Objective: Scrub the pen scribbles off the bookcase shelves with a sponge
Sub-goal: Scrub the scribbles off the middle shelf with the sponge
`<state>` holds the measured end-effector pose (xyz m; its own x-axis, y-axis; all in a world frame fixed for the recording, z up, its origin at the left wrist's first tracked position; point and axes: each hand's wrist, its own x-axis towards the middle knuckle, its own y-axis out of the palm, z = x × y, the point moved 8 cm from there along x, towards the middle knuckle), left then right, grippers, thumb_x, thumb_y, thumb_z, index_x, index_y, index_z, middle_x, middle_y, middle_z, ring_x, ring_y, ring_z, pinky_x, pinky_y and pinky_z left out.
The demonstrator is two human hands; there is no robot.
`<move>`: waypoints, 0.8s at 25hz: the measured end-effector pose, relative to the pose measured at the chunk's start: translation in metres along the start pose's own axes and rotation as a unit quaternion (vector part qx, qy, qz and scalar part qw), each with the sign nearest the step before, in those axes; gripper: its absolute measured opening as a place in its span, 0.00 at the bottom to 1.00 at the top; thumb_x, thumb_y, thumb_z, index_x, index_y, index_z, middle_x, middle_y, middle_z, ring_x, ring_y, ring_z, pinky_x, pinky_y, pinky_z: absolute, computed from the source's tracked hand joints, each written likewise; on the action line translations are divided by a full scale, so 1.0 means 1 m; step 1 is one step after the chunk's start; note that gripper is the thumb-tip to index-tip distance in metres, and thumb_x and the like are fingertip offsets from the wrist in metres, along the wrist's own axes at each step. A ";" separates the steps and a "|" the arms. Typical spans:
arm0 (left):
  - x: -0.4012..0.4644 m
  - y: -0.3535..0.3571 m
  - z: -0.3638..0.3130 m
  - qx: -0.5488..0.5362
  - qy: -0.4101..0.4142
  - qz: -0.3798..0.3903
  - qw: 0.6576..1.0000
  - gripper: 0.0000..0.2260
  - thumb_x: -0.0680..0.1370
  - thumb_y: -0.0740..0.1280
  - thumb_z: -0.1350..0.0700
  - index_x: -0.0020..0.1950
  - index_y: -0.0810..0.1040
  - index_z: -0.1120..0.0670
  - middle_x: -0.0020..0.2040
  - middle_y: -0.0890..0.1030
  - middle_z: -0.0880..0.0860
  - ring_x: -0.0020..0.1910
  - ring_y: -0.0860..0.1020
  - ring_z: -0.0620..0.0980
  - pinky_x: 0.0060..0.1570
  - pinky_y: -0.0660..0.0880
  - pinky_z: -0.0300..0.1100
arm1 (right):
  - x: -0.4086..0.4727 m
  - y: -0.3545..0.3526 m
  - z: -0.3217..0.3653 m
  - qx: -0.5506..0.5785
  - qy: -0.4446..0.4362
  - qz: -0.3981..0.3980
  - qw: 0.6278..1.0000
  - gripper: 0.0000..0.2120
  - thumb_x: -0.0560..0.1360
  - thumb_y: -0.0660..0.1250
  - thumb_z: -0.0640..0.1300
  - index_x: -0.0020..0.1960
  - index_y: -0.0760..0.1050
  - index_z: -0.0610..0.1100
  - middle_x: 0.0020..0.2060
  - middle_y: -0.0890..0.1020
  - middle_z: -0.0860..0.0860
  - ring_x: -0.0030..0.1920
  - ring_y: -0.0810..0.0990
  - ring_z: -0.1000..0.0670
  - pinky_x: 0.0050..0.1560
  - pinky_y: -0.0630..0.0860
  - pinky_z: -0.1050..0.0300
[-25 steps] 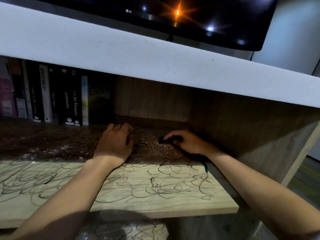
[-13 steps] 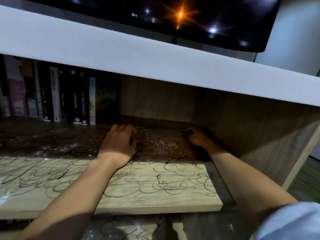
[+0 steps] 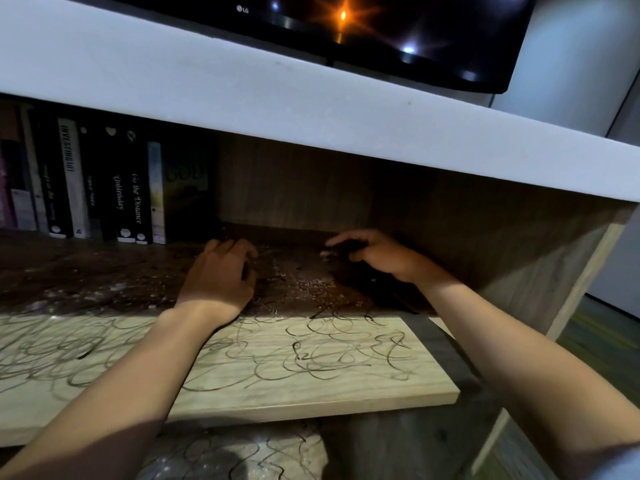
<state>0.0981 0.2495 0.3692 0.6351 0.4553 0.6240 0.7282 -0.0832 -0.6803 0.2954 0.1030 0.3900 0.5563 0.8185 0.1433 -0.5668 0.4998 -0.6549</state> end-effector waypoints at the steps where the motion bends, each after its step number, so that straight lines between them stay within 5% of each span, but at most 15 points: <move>1: -0.002 -0.001 0.000 -0.002 0.001 0.002 1.000 0.12 0.74 0.66 0.62 0.56 0.77 0.54 0.53 0.79 0.54 0.57 0.70 0.57 0.57 0.70 0.49 | 0.002 -0.015 -0.008 -0.005 0.015 -0.057 0.998 0.24 0.75 0.57 0.25 0.61 0.77 0.46 0.56 0.78 0.49 0.56 0.78 0.50 0.49 0.75 0.64; 5: -0.009 -0.010 0.002 -0.010 -0.003 -0.003 1.000 0.11 0.73 0.66 0.63 0.54 0.77 0.54 0.51 0.80 0.54 0.55 0.71 0.57 0.56 0.70 0.49 | -0.004 -0.016 -0.053 -0.132 0.107 -0.106 0.980 0.19 0.77 0.59 0.32 0.66 0.73 0.44 0.61 0.77 0.44 0.56 0.77 0.45 0.44 0.73 0.60; 8: -0.011 -0.015 0.001 -0.015 -0.005 -0.003 1.000 0.11 0.73 0.66 0.63 0.54 0.78 0.55 0.51 0.80 0.54 0.55 0.71 0.57 0.56 0.70 0.49 | -0.009 0.007 -0.047 -0.150 0.072 -0.101 0.981 0.18 0.77 0.60 0.34 0.64 0.75 0.46 0.63 0.77 0.46 0.61 0.76 0.46 0.53 0.72 0.60; 12: -0.026 -0.015 -0.001 0.007 -0.014 0.029 0.999 0.10 0.74 0.66 0.60 0.54 0.78 0.53 0.57 0.79 0.53 0.59 0.68 0.55 0.59 0.67 0.45 | -0.039 0.037 -0.002 -0.139 0.001 0.031 0.990 0.24 0.77 0.57 0.30 0.63 0.76 0.52 0.64 0.76 0.52 0.59 0.76 0.52 0.49 0.72 0.69; 15: -0.044 -0.023 -0.003 0.023 -0.040 0.063 0.997 0.11 0.76 0.65 0.57 0.58 0.78 0.51 0.60 0.77 0.51 0.63 0.66 0.54 0.61 0.66 0.45 | -0.086 0.043 0.018 -0.155 -0.044 0.128 0.979 0.24 0.77 0.58 0.33 0.59 0.76 0.60 0.61 0.77 0.58 0.55 0.79 0.51 0.54 0.75 0.58; 17: -0.062 -0.033 -0.004 0.063 -0.060 0.089 0.992 0.11 0.78 0.61 0.52 0.59 0.76 0.49 0.58 0.78 0.53 0.62 0.68 0.56 0.61 0.68 0.48 | -0.104 0.028 0.027 -0.150 -0.066 0.088 0.983 0.23 0.78 0.58 0.34 0.60 0.76 0.60 0.59 0.77 0.60 0.54 0.78 0.53 0.56 0.74 0.59; 20: -0.101 -0.056 -0.004 0.086 -0.110 0.034 0.990 0.14 0.79 0.58 0.51 0.63 0.73 0.53 0.58 0.76 0.57 0.61 0.65 0.58 0.61 0.67 0.52 | -0.094 -0.021 0.015 -0.059 -0.026 -0.108 0.992 0.23 0.78 0.55 0.29 0.63 0.76 0.50 0.59 0.76 0.54 0.55 0.74 0.55 0.53 0.71 0.68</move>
<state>-0.0054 0.2049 0.3456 0.5952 0.6375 0.4892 0.6193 0.0240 -0.7848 0.2462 0.0201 0.4010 0.6233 0.7110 0.3255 -0.3606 0.6307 -0.6871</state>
